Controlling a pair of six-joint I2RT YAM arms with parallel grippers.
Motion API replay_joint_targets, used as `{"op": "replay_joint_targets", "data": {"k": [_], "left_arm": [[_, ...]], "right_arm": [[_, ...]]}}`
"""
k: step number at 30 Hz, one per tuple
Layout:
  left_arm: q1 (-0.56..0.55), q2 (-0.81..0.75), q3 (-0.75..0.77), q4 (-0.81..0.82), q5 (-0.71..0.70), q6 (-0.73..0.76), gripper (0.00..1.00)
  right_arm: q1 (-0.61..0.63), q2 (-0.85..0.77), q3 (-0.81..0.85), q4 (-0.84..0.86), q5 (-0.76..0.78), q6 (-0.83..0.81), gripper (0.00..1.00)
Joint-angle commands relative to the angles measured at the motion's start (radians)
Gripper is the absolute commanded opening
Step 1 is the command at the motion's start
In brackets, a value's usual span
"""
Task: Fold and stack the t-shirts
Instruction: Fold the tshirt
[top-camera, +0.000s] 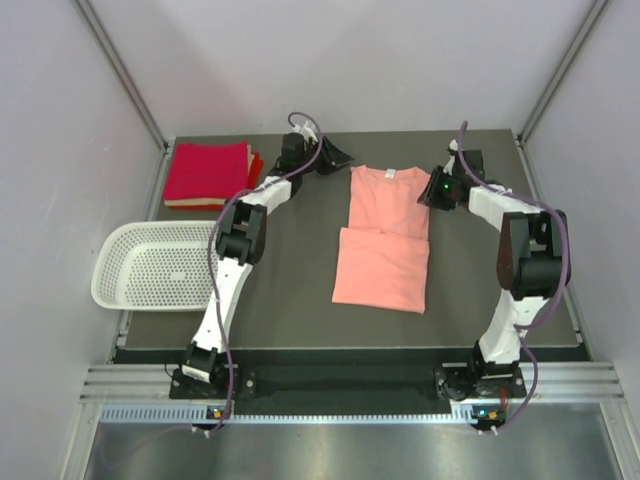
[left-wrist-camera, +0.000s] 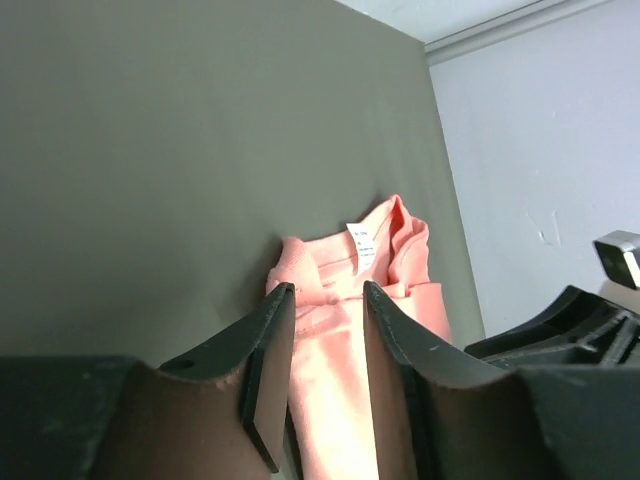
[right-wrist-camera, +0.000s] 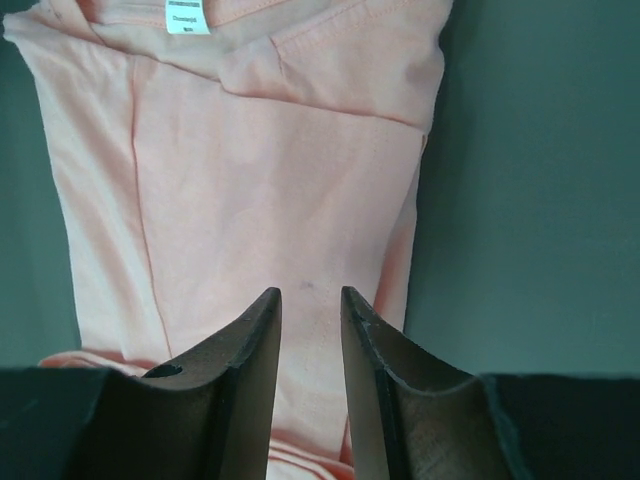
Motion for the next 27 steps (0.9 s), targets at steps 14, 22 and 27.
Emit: {"op": "replay_joint_targets", "data": {"k": [14,22,27], "left_arm": [[0.034,-0.258,-0.323,-0.073,0.109,0.186,0.36],[0.031,-0.535,-0.62,-0.277,0.017,0.347,0.36],[0.014,-0.747,-0.875,-0.355,0.003,0.355,0.37]], "right_arm": [[-0.027,0.065,0.09,-0.021,0.023,0.007,0.39],[-0.024,-0.055,0.096,-0.254,0.041,-0.006,0.47],[-0.015,-0.271,-0.09,-0.397,0.091,0.045,0.54]]}}
